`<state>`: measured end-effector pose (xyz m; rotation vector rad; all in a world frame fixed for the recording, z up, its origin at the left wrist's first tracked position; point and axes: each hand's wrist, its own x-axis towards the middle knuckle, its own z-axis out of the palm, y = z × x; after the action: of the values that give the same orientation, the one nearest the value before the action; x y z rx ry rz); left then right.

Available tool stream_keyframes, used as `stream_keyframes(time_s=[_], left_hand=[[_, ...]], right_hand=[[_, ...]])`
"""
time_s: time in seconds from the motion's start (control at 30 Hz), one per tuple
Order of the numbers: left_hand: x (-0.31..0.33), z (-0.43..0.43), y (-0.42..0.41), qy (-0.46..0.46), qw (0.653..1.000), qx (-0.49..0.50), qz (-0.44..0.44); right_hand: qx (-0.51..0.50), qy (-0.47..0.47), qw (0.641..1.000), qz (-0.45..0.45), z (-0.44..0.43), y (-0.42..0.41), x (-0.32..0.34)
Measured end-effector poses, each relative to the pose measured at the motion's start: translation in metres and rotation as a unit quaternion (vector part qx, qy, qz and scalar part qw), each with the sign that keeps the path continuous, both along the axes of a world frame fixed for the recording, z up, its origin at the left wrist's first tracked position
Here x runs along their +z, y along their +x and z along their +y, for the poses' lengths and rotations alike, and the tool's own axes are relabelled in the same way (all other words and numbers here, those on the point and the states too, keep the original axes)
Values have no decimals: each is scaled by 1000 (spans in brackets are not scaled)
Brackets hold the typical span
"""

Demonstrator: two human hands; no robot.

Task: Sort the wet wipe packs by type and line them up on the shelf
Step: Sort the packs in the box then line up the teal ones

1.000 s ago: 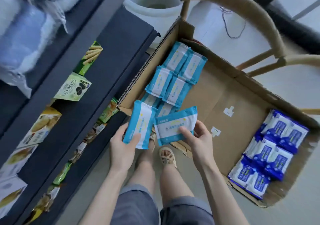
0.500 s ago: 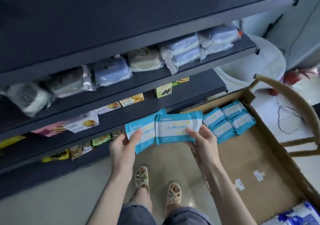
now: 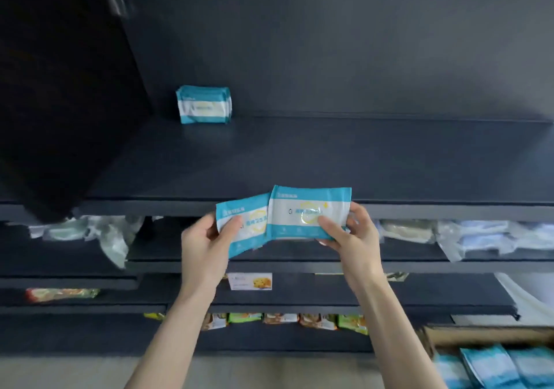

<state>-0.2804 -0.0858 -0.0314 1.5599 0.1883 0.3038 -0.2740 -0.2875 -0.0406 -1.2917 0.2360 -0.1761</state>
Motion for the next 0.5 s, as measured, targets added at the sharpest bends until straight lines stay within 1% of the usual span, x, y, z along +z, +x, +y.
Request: stream_keyframes(time_s=[0.13,0.27,0.5], left_hand=[[16,60,53,24,1000,-2,-10],[28,104,108,52,998,-12,-12],[38,140,210,47,998,-41,0]], right_hand=[[5,-6,1000,-23,55,47,20],[22,-30,999,-21,97,94,35],[38,-72,997,-18,137,188,44]])
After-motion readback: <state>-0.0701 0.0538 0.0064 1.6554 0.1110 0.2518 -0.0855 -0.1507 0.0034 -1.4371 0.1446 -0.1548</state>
